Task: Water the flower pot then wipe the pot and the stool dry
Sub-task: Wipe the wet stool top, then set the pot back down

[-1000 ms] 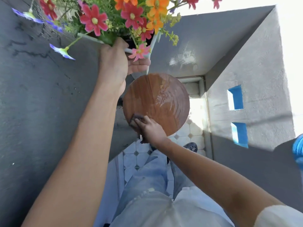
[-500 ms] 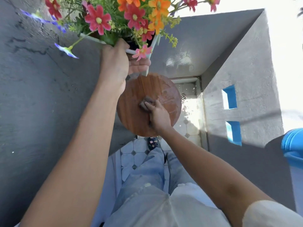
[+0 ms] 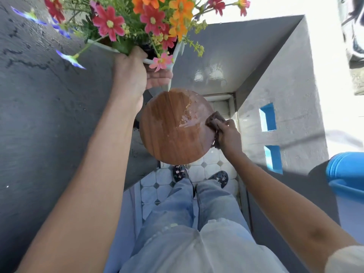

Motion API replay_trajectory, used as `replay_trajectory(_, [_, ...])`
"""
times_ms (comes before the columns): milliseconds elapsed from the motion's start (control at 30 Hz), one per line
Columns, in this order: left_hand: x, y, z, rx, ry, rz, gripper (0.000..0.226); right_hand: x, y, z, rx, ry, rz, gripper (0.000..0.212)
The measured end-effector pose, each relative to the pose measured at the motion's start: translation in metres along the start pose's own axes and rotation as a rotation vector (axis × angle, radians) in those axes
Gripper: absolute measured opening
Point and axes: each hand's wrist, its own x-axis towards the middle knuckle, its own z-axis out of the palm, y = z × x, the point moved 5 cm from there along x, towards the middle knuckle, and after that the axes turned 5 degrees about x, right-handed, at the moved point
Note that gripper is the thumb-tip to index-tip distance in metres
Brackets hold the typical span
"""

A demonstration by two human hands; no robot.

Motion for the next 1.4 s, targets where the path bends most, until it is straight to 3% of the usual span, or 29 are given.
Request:
replay_trajectory(67, [-0.001,0.002,0.0,-0.004,0.006,-0.007,0.037,0.009,-0.013,-0.007,0.003,0.038,-0.04,0.035])
replay_trajectory(167, [-0.001,0.005,0.0,-0.003,0.014,-0.006,0.038,0.004,-0.048,0.004,-0.056,0.012,-0.259,0.039])
replay_trajectory(300, [0.003,0.005,-0.001,-0.009,0.014,-0.013,0.037,-0.048,-0.084,0.074,-0.164,-0.251,-0.58,0.04])
replay_trajectory(433, [0.007,0.004,-0.004,-0.011,0.003,-0.021,0.042,-0.069,-0.077,0.117,-0.328,-0.535,-0.717,0.055])
replay_trajectory(500, [0.008,0.005,-0.006,0.005,0.001,-0.018,0.044,-0.042,-0.075,0.101,-0.35,-0.475,-0.692,0.052])
replay_trajectory(667, [0.009,0.007,-0.011,-0.005,0.006,-0.008,0.041,0.079,-0.066,0.018,-0.082,-0.086,-0.23,0.036])
replay_trajectory(733, [0.01,0.007,-0.011,-0.012,0.006,-0.008,0.042,0.096,-0.061,0.009,-0.014,-0.041,-0.12,0.037])
replay_trajectory(833, [0.012,0.008,-0.012,0.007,-0.003,0.003,0.043,0.072,-0.071,0.022,-0.159,-0.012,-0.238,0.049])
replay_trajectory(933, [0.016,0.007,-0.015,-0.018,-0.009,0.001,0.04,0.027,-0.076,0.053,-0.161,-0.042,-0.383,0.041])
replay_trajectory(1100, [0.021,0.01,-0.017,-0.027,-0.007,0.006,0.037,-0.064,-0.087,0.134,-0.331,-0.476,-0.737,0.051])
replay_trajectory(1200, [0.021,0.013,-0.018,-0.019,-0.002,0.001,0.04,-0.039,-0.105,0.13,-0.385,-0.548,-0.859,0.059])
replay_trajectory(1300, [0.02,0.014,-0.02,-0.029,0.0,0.001,0.045,0.046,-0.124,0.085,-0.295,-0.359,-0.564,0.054])
replay_trajectory(1400, [0.02,0.014,-0.023,-0.044,-0.002,0.004,0.044,0.115,-0.123,0.053,-0.206,-0.195,-0.31,0.085])
